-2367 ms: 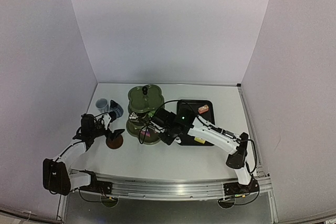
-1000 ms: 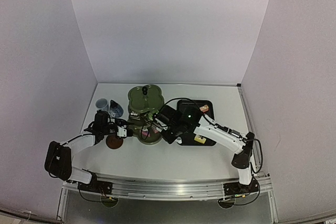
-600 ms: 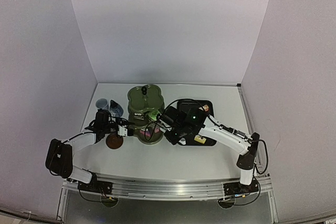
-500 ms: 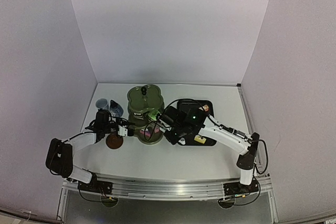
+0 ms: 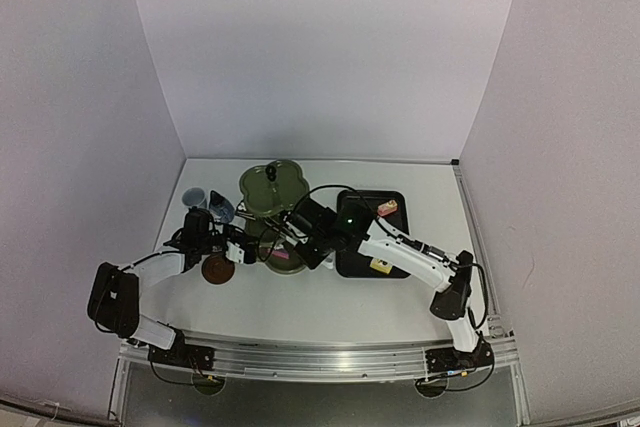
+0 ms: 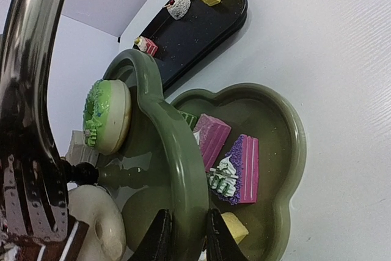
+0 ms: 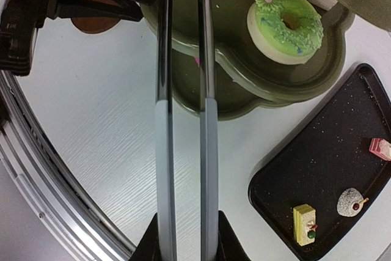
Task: Serve the afternoon tea
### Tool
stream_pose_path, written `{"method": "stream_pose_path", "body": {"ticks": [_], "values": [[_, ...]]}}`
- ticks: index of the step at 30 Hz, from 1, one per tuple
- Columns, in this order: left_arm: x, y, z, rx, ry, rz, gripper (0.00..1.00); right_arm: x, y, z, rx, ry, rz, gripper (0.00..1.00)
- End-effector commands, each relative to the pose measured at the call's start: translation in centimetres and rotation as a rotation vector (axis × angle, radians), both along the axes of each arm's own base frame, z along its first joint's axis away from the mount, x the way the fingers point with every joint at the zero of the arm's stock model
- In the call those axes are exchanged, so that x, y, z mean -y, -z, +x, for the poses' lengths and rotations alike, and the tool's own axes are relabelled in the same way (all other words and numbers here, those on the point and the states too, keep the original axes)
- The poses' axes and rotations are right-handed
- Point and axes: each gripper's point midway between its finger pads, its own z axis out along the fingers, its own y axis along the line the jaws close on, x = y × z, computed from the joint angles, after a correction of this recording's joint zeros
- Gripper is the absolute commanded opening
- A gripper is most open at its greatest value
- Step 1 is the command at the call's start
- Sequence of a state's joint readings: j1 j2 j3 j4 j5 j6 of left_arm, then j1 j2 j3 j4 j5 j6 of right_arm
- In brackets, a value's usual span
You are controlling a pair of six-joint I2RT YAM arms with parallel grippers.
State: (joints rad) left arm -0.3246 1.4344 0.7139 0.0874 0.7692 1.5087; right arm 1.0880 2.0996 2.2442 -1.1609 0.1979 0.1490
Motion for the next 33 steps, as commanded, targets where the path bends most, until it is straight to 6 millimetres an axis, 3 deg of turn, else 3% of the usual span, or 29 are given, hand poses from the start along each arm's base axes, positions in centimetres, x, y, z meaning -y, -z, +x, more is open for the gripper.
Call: {"method": "stream_pose_path", "body": {"ticks": [1, 9, 14, 20, 29, 33], "values": [[0.1, 0.6, -0.3, -0.024, 0.023, 0.023, 0.12, -1.0, -0.1, 1.8, 0.045, 0.015, 0.016, 0.00], [0.3, 0.2, -0.4, -0.003, 0.052, 0.015, 0.11, -2.1, 0.5, 2.5, 0.055, 0.008, 0.036, 0.00], [0.3, 0.1, -0.2, 0.006, 0.048, 0.020, 0.10, -2.5, 0.2, 0.6, -0.019, -0.050, 0.086, 0.00], [0.2, 0.4, -0.2, 0.011, 0.041, 0.025, 0.07, -0.8, -1.4, -2.0, -0.093, -0.076, 0.131, 0.00], [0.1, 0.6, -0.1, 0.023, 0.039, 0.034, 0.01, 0.8, -4.0, -2.9, -0.102, -0.027, 0.186, 0.00], [0.1, 0.5, -0.1, 0.025, 0.039, 0.035, 0.01, 2.8, -4.5, -3.6, -0.113, 0.012, 0.163, 0.00]]}}
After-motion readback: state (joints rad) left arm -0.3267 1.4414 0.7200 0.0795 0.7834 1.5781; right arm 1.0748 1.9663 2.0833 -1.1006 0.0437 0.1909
